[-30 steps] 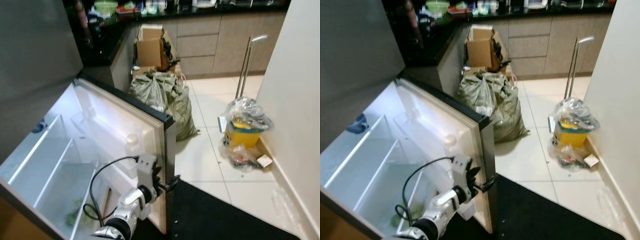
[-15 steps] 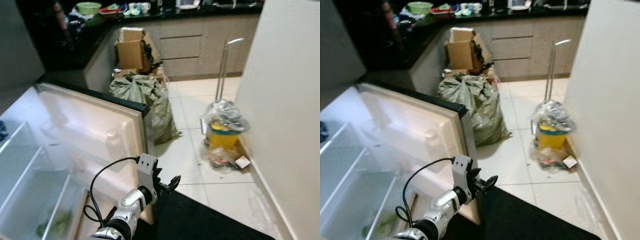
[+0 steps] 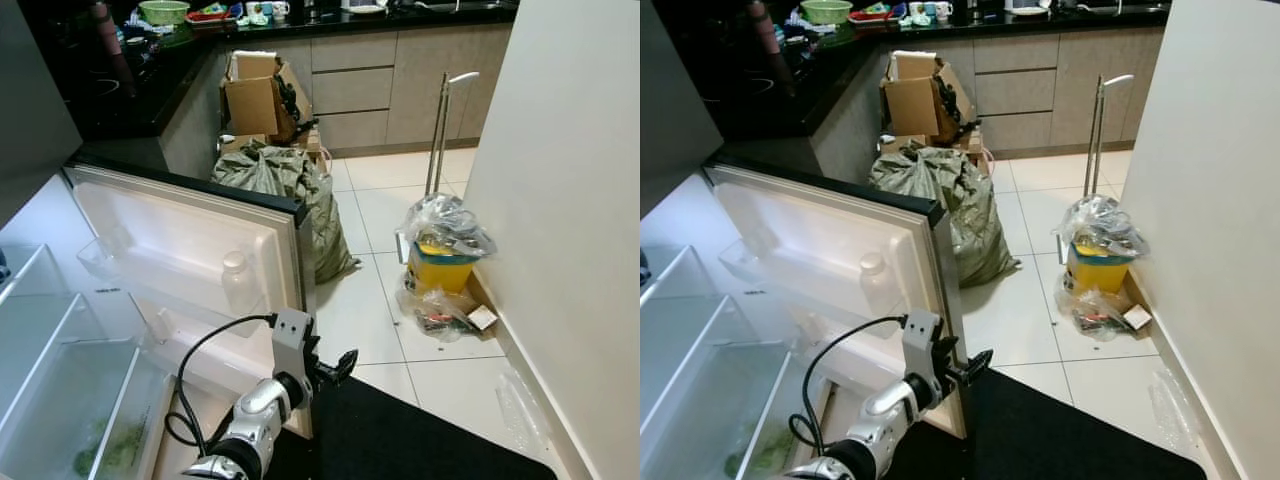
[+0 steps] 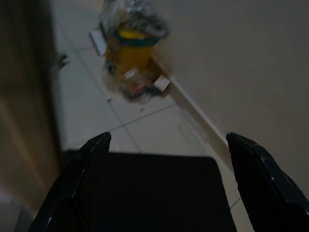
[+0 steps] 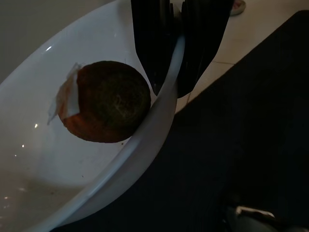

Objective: Restocking fridge

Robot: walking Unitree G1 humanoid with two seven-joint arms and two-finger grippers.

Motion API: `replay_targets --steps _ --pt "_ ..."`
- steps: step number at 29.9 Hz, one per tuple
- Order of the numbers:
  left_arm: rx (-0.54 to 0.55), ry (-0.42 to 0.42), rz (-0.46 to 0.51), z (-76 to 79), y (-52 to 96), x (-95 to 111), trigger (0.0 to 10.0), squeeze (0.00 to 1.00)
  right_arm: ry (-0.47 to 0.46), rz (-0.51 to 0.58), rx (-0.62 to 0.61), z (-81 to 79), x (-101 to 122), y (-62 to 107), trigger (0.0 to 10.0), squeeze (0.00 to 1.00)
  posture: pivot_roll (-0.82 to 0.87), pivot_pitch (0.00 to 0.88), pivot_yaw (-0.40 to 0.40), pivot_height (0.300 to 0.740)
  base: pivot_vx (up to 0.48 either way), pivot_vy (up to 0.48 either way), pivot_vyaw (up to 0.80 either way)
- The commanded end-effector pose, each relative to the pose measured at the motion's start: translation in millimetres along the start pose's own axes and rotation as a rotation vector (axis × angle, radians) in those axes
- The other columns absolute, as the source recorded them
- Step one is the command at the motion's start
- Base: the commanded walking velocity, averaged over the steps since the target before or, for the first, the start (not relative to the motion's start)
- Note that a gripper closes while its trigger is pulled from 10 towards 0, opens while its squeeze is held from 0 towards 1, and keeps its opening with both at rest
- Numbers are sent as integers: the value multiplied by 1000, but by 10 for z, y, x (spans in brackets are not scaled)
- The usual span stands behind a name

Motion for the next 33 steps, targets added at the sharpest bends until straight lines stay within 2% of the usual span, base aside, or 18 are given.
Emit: replay_targets --steps 1,7,8,18,20,24,27,30,33 --pt "52 5 -75 -140 148 -217 10000 0 26 22 15 -34 78 -3 10000 0 -178 46 57 740 0 0 0" --pt "104 11 -112 -234 248 -341 10000 0 48 22 6 -18 98 -4 10000 0 -178 46 57 740 0 0 284" --pt "149 37 -127 -311 313 -402 10000 0 55 22 3 -8 101 -4 10000 0 -176 46 55 740 0 0 800" --pt "237 78 -153 -464 440 -505 10000 0 62 20 3 7 92 -3 10000 0 -175 44 52 740 0 0 800" --pt "261 79 -177 -502 495 -568 10000 0 87 26 -2 29 123 -4 10000 0 -176 41 52 740 0 0 800" --pt "271 69 -202 -510 534 -627 10000 0 118 48 -12 53 208 -4 10000 0 -176 41 52 740 0 0 800" --pt "290 50 -262 -521 635 -772 10000 0 148 82 -20 73 356 -3 10000 0 -178 35 52 740 0 0 800" --pt "294 50 -273 -522 655 -799 10000 0 150 86 -20 74 374 -2 10000 0 -178 35 52 740 0 0 800" --pt "314 51 -334 -530 783 -961 10000 0 156 94 -20 75 421 -1 10000 0 -176 28 50 740 0 0 800"
Point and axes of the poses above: a point about 5 cm out from each wrist's last joint towards the gripper, its own y axis pointing back from the gripper into the wrist, its own x axis along the axis of the wrist's last joint, z = x × y, the point moved 6 cm from there along -y, pointing out of the wrist towards the gripper, and after that the axes turned 10 degrees about -y, right-handed, at the moved point
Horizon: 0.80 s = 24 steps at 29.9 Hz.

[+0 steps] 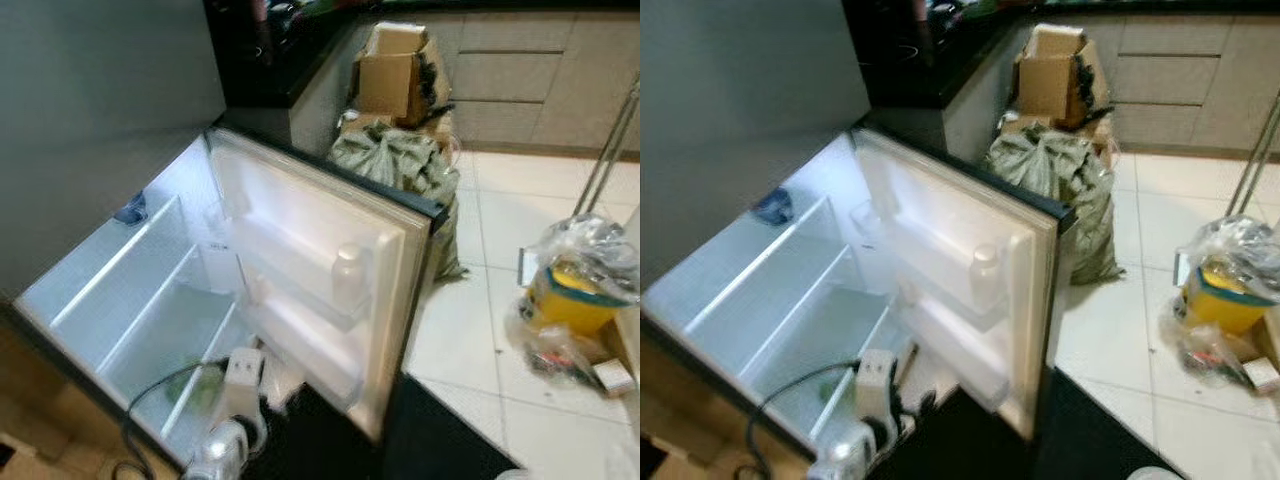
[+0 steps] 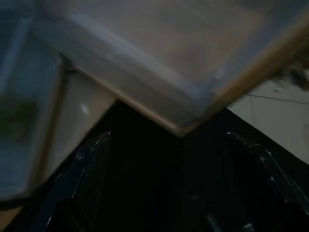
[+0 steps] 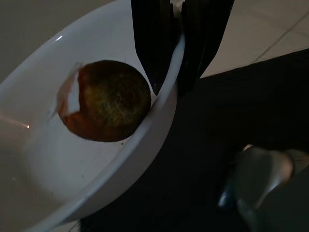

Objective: Restocking fridge

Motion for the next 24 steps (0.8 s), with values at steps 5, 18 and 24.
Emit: replay_targets --steps 5,18,24 --pt "67 22 -148 -174 205 -447 10000 0 10 12 28 -116 41 -1 10000 0 -172 26 46 740 0 0 800" --pt "145 49 -349 -303 528 -1002 10000 0 66 75 54 -246 286 -3 10000 0 -139 8 16 740 0 0 451" --pt "171 65 -390 -332 623 -1129 10000 0 115 122 87 -341 492 7 10000 0 -91 2 -24 740 0 0 0"
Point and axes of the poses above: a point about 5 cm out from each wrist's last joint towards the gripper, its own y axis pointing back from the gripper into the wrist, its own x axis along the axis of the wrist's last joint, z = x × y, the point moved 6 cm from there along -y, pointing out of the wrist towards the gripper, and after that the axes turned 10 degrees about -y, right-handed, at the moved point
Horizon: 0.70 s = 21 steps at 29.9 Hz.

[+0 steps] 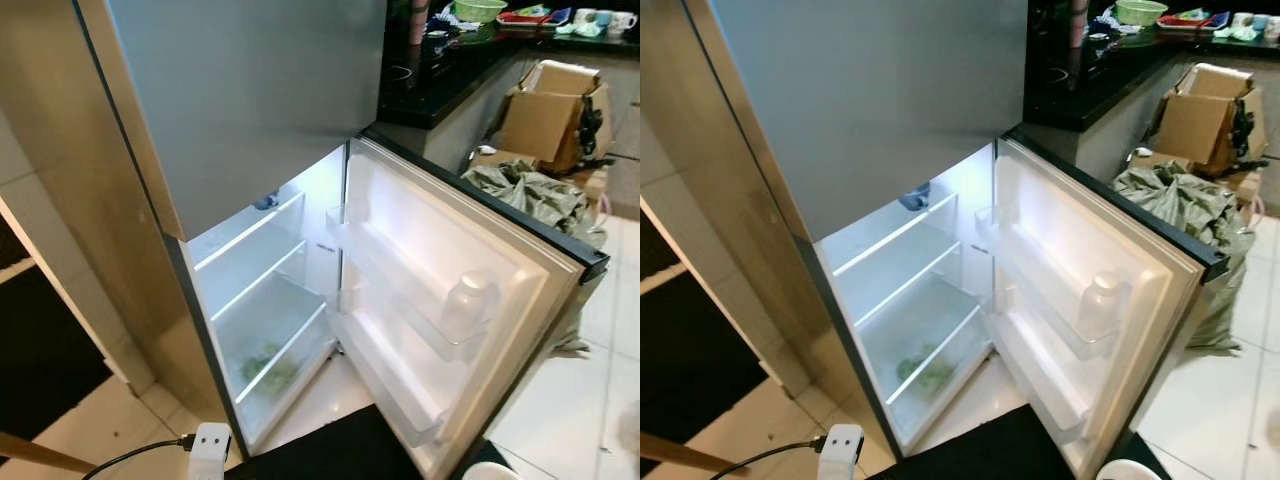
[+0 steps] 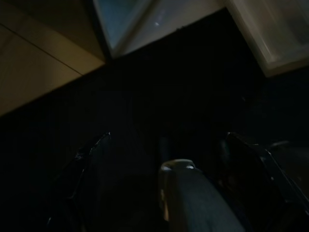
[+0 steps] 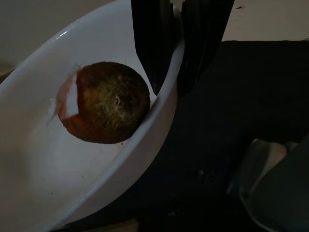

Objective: Restocking fridge

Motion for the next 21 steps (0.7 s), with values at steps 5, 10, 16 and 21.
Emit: replay_targets --steps 5,10,16,21 --pt "56 49 -27 -95 52 -152 10000 0 144 80 46 -77 367 -10 10000 0 8 0 -87 740 0 0 0" --pt "79 89 -28 -79 73 -229 10000 0 187 104 58 -77 507 -7 10000 0 70 1 -122 740 0 0 0" --pt "93 115 -39 -85 108 -327 10000 0 209 139 78 -120 652 2 10000 0 105 3 -138 740 0 0 0" --pt "108 132 -45 -111 127 -369 10000 0 245 169 104 -181 787 16 10000 0 112 0 -138 740 0 0 0"
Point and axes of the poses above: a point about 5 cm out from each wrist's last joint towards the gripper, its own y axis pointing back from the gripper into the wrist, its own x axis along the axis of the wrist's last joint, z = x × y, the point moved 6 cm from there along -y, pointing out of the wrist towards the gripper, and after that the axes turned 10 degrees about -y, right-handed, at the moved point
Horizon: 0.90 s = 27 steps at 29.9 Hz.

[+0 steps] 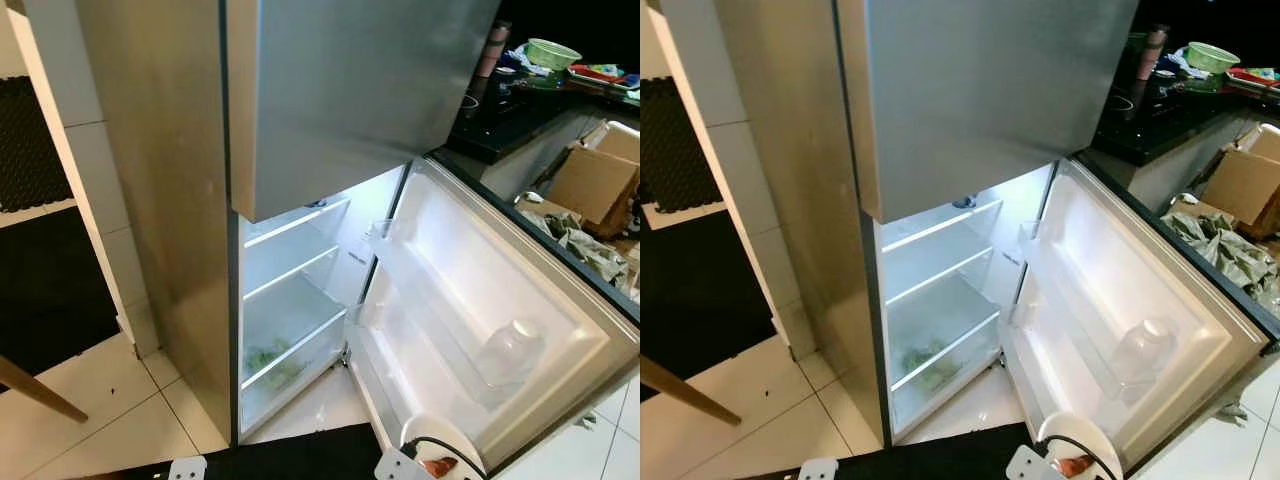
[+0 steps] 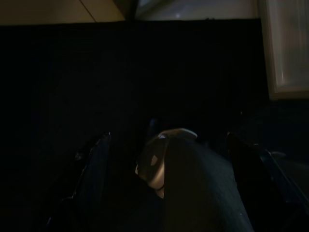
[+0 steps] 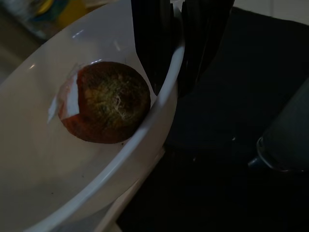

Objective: Restocking fridge

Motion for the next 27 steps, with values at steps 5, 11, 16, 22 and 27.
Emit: replay_targets --steps 5,11,16,22,27 --pt "-13 -16 4 51 -17 35 10000 0 81 48 26 5 168 -3 10000 0 87 0 -120 740 0 0 616" --pt "-33 -54 11 83 -39 106 10000 0 186 75 18 62 288 1 10000 0 61 1 -107 740 0 0 608" --pt "-41 -86 19 63 -55 183 10000 0 350 140 -46 304 588 38 10000 0 31 0 -90 740 0 0 0" --pt "-56 -96 12 81 -55 173 10000 0 381 195 -88 488 805 90 10000 0 12 0 -80 740 0 0 0" --pt "-76 -120 -3 112 -58 158 10000 0 412 273 -140 703 1101 183 10000 0 3 0 -77 740 0 -334 0"
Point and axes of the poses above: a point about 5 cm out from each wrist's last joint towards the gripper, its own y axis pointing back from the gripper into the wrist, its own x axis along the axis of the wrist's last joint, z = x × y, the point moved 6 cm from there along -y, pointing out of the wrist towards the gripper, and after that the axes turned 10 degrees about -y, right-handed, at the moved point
